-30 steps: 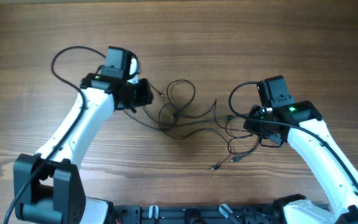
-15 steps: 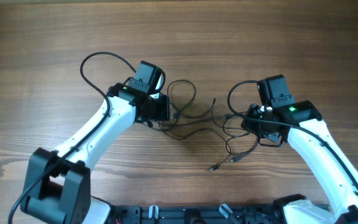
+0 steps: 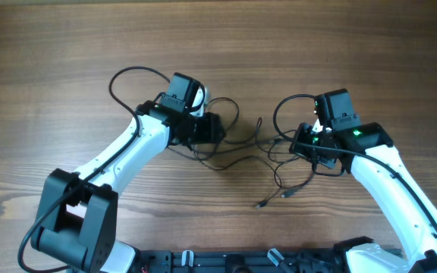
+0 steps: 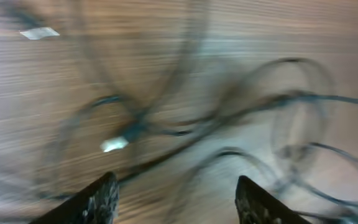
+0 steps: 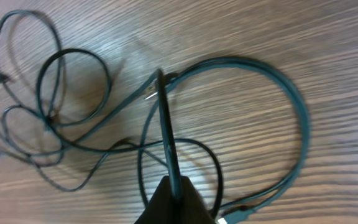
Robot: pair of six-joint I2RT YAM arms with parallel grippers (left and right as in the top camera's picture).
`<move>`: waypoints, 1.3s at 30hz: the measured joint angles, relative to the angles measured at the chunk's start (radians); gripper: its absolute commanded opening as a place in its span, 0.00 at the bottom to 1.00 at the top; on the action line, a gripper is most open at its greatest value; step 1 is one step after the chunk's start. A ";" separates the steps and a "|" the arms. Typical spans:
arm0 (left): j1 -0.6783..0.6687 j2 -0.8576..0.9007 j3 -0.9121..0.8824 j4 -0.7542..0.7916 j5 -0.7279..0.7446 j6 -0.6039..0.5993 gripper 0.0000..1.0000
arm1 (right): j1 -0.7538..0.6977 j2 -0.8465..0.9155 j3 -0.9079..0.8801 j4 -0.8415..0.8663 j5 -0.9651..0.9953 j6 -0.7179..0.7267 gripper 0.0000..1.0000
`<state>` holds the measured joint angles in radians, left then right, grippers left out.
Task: Untangle cables
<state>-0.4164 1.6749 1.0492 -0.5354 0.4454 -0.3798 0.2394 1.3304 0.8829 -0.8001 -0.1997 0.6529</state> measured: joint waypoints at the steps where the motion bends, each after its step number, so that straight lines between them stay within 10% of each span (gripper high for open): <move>1: -0.001 0.000 0.000 0.030 0.063 0.000 0.62 | 0.000 0.000 0.000 0.002 -0.011 -0.003 0.04; 12: -0.032 0.000 0.000 0.093 0.278 -0.039 0.62 | 0.000 0.000 0.000 0.049 -0.134 -0.031 0.04; 31: -0.176 0.090 0.000 0.239 0.124 -0.056 0.52 | 0.000 0.000 0.000 0.054 -0.174 -0.031 0.04; 39: -0.219 0.112 0.000 0.293 0.055 -0.077 0.10 | 0.000 0.000 0.000 0.054 -0.174 -0.031 0.04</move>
<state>-0.6353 1.7870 1.0489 -0.2420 0.5007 -0.4564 0.2394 1.3304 0.8829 -0.7464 -0.3740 0.6224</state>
